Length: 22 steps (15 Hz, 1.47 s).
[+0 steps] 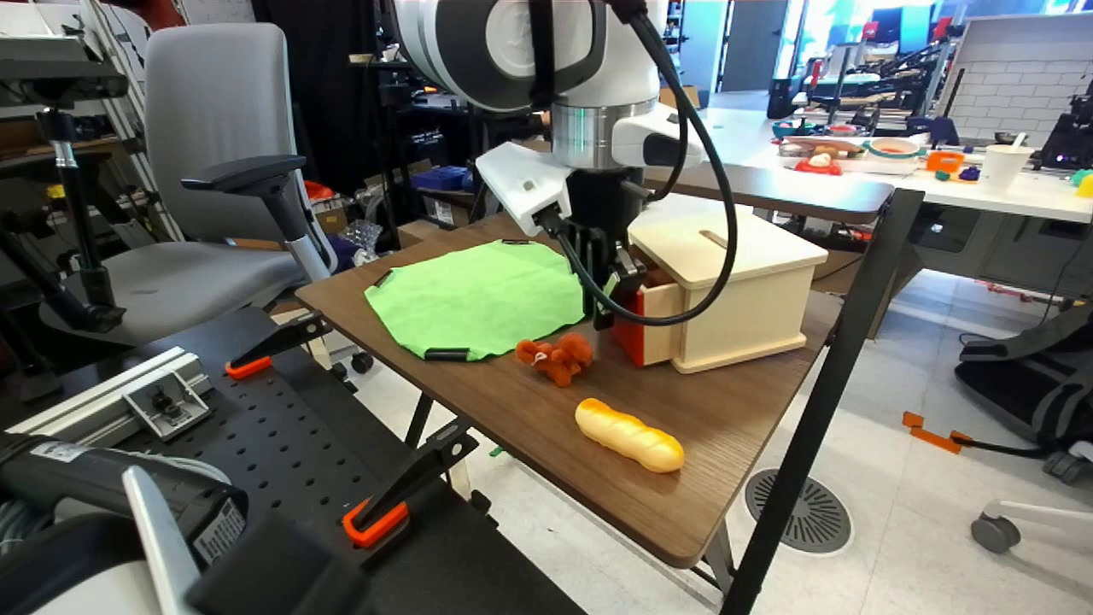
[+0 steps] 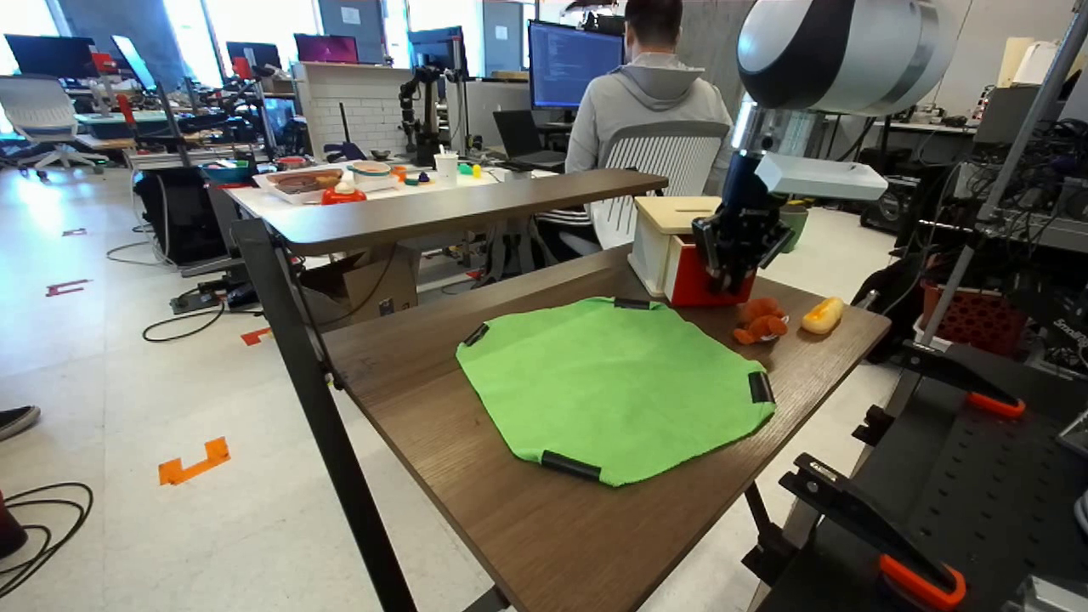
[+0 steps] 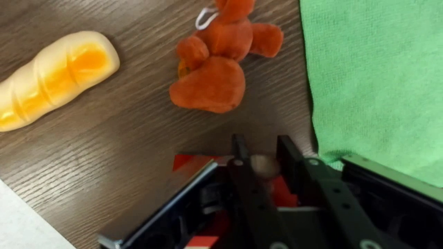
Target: Open the drawer
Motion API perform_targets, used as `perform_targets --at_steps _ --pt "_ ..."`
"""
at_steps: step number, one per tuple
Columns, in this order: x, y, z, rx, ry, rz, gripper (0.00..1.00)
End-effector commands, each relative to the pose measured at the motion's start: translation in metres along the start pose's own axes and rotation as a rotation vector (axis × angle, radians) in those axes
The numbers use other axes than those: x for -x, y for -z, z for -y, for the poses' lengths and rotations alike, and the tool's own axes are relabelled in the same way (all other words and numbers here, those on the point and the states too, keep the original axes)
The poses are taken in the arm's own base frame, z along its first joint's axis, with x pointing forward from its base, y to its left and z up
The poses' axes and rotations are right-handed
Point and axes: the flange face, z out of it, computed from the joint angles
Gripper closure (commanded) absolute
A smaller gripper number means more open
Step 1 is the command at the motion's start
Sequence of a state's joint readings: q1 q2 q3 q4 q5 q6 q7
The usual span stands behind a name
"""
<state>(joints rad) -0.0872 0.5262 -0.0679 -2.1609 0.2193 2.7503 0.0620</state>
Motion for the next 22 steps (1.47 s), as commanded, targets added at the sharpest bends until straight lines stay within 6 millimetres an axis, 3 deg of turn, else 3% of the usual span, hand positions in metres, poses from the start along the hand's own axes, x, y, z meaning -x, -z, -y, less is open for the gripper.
perform_targets --at_steps 1,7,8,9,15,22 --pt "0.024 -0.003 0.008 0.001 0.06 0.022 0.93" --pt "0.034 -0.002 0.007 -0.002 0.072 0.039 0.93" --pt "0.034 -0.001 0.007 -0.003 0.067 0.046 0.48" --pt "0.034 0.0 0.008 -0.003 0.069 0.047 0.47" --pt "0.038 -0.002 0.017 -0.017 0.092 0.068 0.04" --pt "0.023 0.023 0.012 -0.035 0.078 0.016 0.0"
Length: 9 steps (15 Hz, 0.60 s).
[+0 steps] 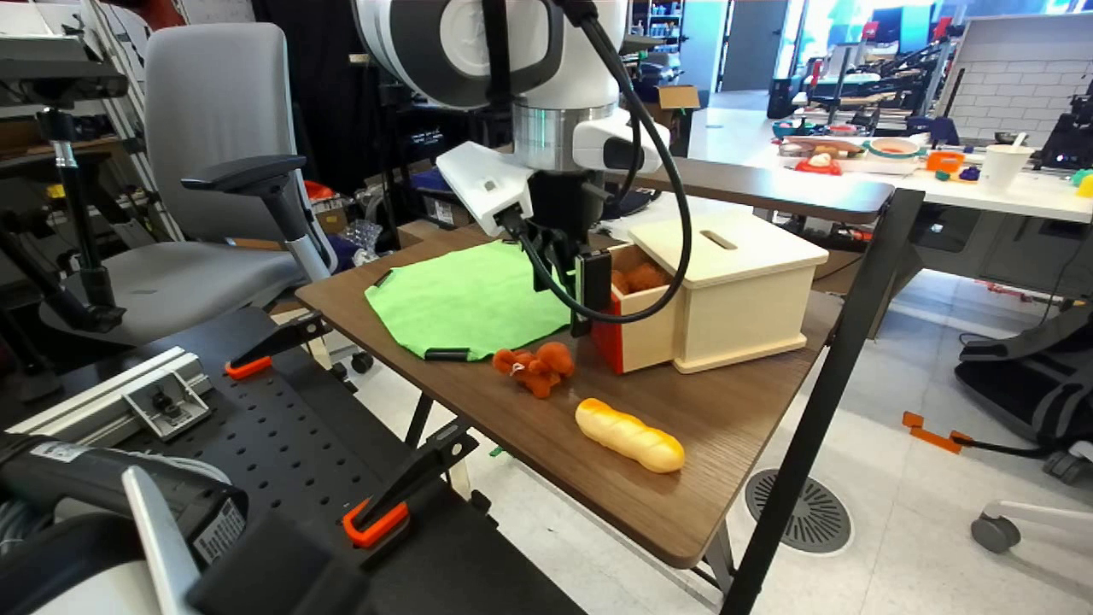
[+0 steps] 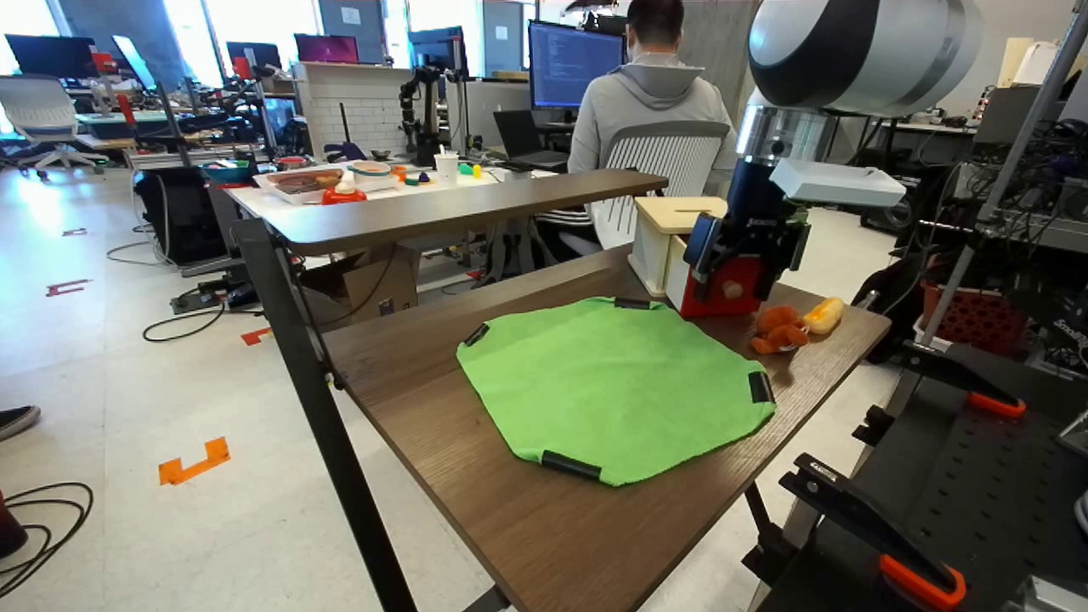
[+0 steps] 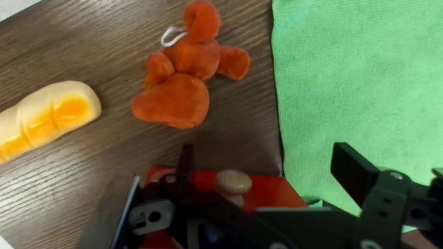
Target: Open the drawer
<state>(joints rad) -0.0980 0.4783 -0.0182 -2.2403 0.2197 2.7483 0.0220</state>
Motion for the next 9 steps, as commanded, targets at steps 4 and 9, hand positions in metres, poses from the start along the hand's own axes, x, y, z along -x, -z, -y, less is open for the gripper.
perform_targets --at_steps 4,9 --pt "-0.003 0.058 0.003 -0.041 0.046 -0.086 0.0" --pt "0.021 0.101 0.021 -0.08 0.148 -0.129 0.0"
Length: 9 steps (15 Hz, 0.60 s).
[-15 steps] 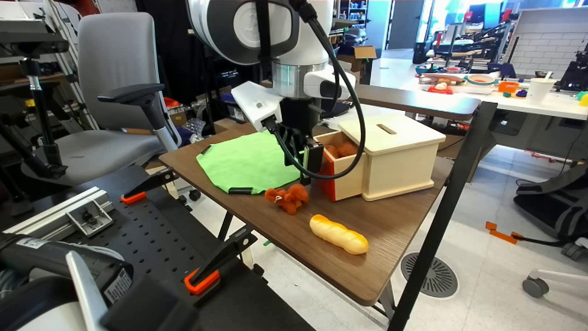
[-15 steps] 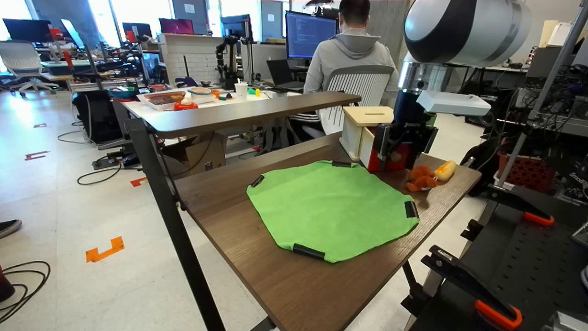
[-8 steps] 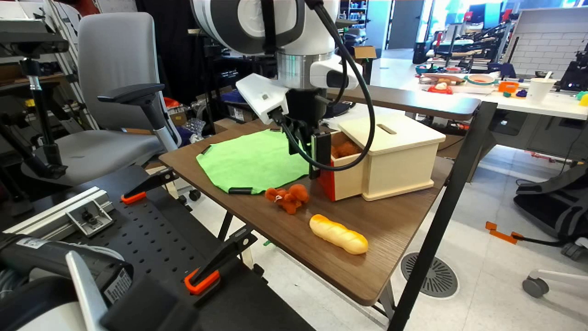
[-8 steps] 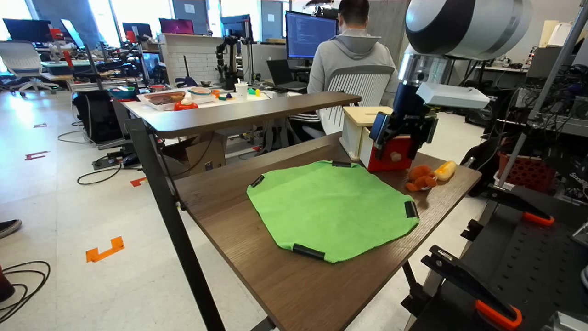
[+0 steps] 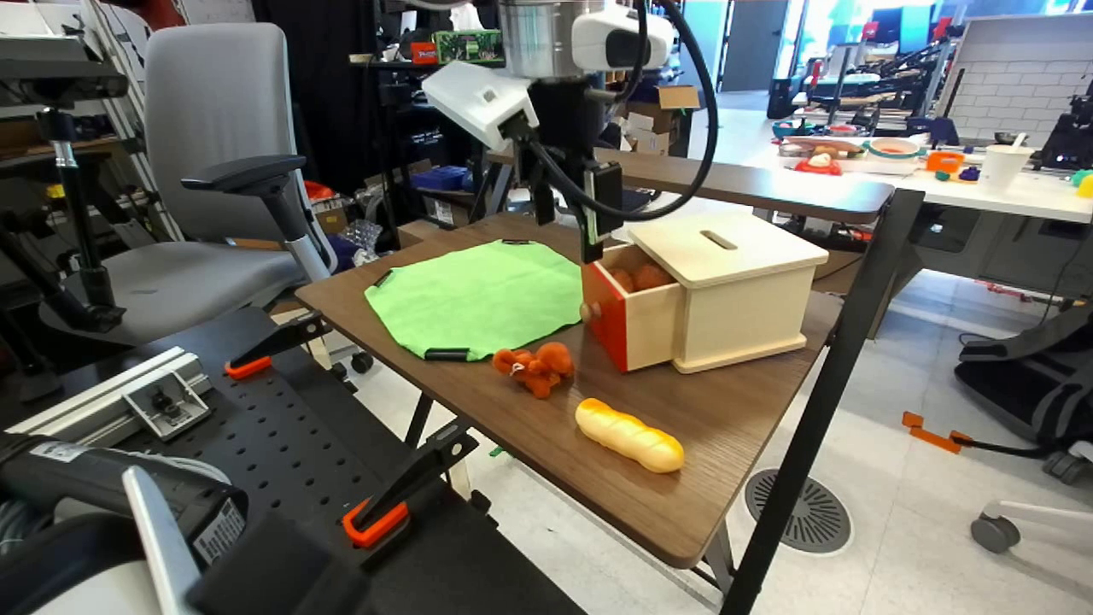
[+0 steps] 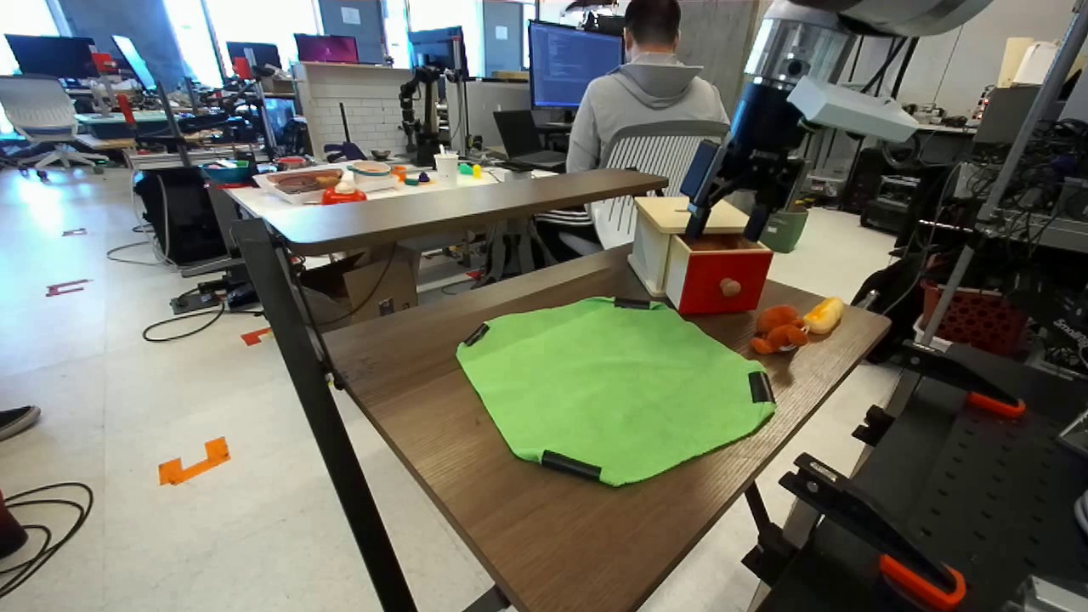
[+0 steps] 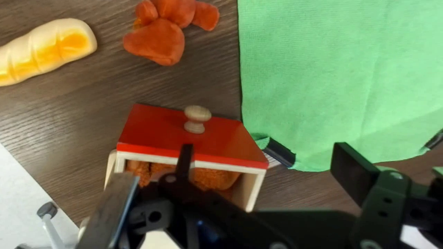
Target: Open the drawer
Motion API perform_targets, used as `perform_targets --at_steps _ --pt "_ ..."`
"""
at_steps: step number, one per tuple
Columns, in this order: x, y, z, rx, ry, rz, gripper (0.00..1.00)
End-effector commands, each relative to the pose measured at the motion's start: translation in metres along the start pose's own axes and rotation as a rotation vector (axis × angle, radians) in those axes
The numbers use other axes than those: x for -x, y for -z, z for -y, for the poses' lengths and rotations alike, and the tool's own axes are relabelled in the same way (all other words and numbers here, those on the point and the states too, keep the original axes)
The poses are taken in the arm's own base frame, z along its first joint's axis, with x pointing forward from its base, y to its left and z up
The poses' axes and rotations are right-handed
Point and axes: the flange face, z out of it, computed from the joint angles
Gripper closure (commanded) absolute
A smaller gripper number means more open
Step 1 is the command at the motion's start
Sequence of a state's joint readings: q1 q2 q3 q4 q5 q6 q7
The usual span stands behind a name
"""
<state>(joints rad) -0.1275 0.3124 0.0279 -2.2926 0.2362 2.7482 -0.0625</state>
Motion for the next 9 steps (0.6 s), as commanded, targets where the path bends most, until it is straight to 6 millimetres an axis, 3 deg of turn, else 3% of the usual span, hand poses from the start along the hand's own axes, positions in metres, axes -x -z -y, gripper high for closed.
perform_targets --at_steps 1,4,5,9 --pt "0.022 0.041 0.014 -0.048 0.077 -0.035 0.0" --pt "0.03 0.065 0.025 -0.093 0.128 -0.057 0.0" --pt "0.018 0.046 0.024 -0.067 0.091 -0.053 0.0" --pt "0.021 0.048 0.024 -0.069 0.094 -0.051 0.0"
